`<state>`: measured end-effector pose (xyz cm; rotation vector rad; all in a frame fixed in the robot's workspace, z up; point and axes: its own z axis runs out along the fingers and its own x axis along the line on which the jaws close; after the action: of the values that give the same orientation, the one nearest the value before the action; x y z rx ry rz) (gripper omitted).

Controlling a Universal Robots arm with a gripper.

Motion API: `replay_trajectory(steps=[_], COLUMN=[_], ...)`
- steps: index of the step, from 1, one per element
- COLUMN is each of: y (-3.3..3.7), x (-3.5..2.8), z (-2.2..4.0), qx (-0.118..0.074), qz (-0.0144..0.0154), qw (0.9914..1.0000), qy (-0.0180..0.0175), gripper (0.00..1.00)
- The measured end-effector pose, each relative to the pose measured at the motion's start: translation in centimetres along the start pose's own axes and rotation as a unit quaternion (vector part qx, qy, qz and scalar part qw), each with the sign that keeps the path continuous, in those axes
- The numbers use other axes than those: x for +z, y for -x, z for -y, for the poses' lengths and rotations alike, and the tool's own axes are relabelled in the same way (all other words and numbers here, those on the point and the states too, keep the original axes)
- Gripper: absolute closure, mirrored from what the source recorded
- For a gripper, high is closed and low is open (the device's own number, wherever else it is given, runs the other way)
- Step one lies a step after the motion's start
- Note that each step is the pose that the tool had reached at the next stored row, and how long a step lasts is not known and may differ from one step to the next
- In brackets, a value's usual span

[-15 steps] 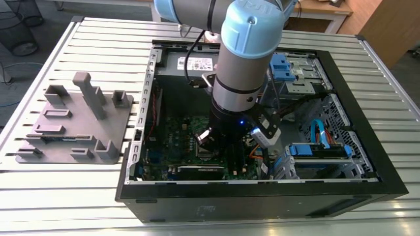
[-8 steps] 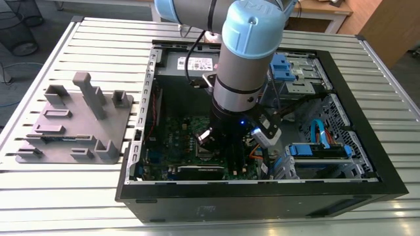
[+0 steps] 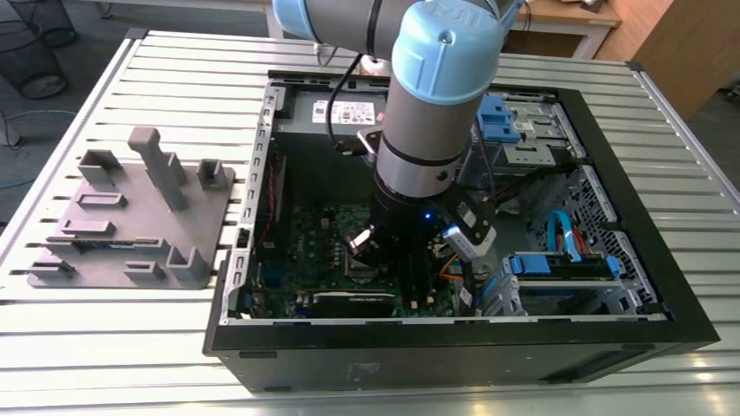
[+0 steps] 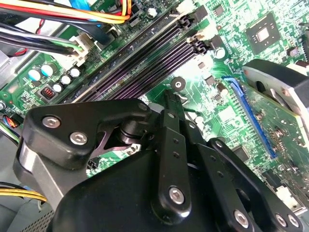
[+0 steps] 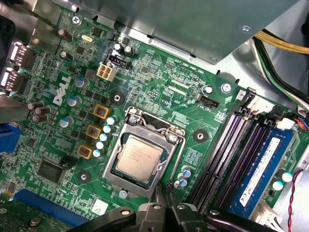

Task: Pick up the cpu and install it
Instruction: 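Install the first cpu locking lever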

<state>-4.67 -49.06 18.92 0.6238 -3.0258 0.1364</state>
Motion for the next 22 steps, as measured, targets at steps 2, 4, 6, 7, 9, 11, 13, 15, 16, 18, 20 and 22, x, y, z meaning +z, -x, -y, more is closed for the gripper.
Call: replay_trajectory(steps=[2,4,6,7,9,11,13,15,16,18,20,22], y=[0.00,-0.01,0.00,0.00,0.00,0.00,-0.01,-0.02,-0.05,-0.12,-0.17,-0.21], x=[0.00,-0.01,0.00,0.00,0.00,0.00,-0.01,0.01,0.02,0.02,0.01,-0.03], z=[0.00,0.01,0.01,0.01,0.01,0.02,0.03,0.07,0.14,0.29,0.40,0.49], qx=[0.000,0.000,0.000,0.000,0.000,0.000,0.000,0.000,0.000,0.000,0.000,0.000], qz=[0.0001,0.0008,0.0015,0.0018,0.0023,0.0025,0.0030,0.0041,0.0045,0.0051,0.0056,0.0059], qw=[1.00000,1.00000,0.99999,0.99999,0.99998,0.99998,0.99997,0.99995,0.99994,0.99992,0.99990,0.99989], qy=[0.0002,0.0018,0.0033,0.0040,0.0050,0.0056,0.0070,0.0092,0.0103,0.0115,0.0127,0.0136], gripper=[0.89,0.89,0.89,0.89,0.89,0.89,0.89,0.89,0.89,0.89,0.89,0.89])
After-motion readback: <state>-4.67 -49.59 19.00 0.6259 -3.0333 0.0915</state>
